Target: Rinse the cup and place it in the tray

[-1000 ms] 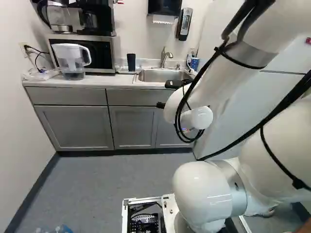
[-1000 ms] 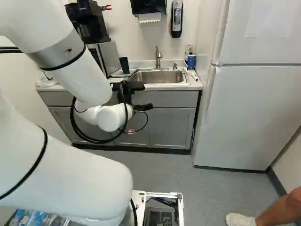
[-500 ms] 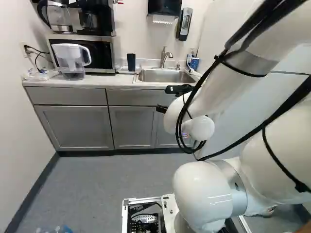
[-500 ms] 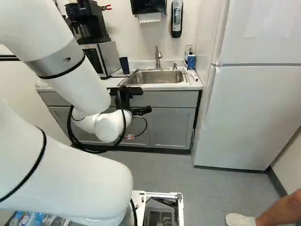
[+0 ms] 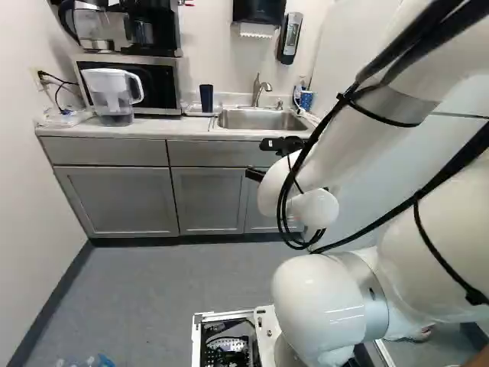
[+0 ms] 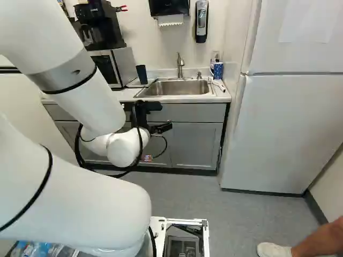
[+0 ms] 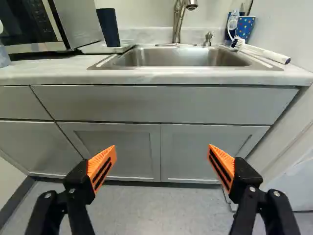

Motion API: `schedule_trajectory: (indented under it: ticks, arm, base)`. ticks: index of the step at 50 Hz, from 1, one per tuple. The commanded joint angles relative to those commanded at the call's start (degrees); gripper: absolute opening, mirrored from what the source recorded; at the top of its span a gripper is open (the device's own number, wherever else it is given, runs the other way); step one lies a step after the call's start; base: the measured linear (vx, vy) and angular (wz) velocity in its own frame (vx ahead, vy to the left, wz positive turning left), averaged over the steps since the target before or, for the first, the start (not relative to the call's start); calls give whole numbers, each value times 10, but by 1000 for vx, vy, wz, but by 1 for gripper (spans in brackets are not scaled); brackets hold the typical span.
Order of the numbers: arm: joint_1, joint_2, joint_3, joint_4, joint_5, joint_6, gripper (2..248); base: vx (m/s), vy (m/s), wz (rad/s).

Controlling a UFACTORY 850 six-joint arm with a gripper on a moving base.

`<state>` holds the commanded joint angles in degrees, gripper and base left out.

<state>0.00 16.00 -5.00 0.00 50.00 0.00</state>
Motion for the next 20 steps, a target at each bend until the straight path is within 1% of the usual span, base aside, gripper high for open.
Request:
schedule_trajectory:
  ticks: [20]
  arm:
    - [0,0,0,0,0,0,247]
  base:
    - [0,0,0]
